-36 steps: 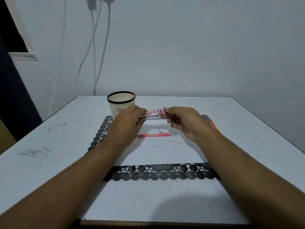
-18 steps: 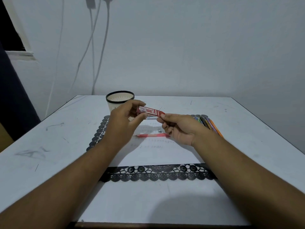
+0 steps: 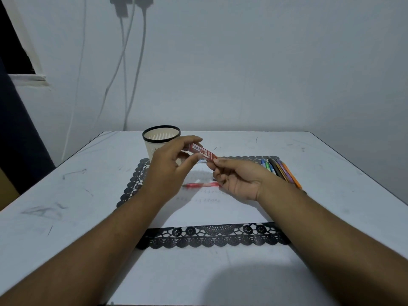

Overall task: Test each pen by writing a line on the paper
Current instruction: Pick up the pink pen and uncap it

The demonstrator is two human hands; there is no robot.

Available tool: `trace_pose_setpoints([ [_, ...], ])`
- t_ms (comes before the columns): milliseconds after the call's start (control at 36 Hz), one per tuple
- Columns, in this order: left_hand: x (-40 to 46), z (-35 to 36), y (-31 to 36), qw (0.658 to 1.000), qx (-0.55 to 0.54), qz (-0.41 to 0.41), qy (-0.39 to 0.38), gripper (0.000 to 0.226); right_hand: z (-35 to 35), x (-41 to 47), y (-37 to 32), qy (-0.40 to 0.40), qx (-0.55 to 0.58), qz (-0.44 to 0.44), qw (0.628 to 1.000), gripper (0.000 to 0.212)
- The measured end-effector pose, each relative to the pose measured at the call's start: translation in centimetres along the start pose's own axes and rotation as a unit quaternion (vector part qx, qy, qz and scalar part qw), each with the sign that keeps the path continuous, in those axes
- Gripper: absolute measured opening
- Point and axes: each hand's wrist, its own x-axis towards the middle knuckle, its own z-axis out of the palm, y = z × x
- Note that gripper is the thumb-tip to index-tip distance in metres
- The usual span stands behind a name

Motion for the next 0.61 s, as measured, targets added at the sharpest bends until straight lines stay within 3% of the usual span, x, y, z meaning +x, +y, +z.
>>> trace_pose_setpoints([
  [167,-0.02,0.01,0.26,0.997,0.059,0.043,0.010,0.025,0.06,-0.17,-0.10,-0.012,0.022,0.006,1.000,0.024],
  [611,-0.23,0.02,0.77,0.998,0.026,0.045,0.021,0.017,0.12,-0.93,-0.41,-0.018,-0.018,0.014,1.000,0.023],
])
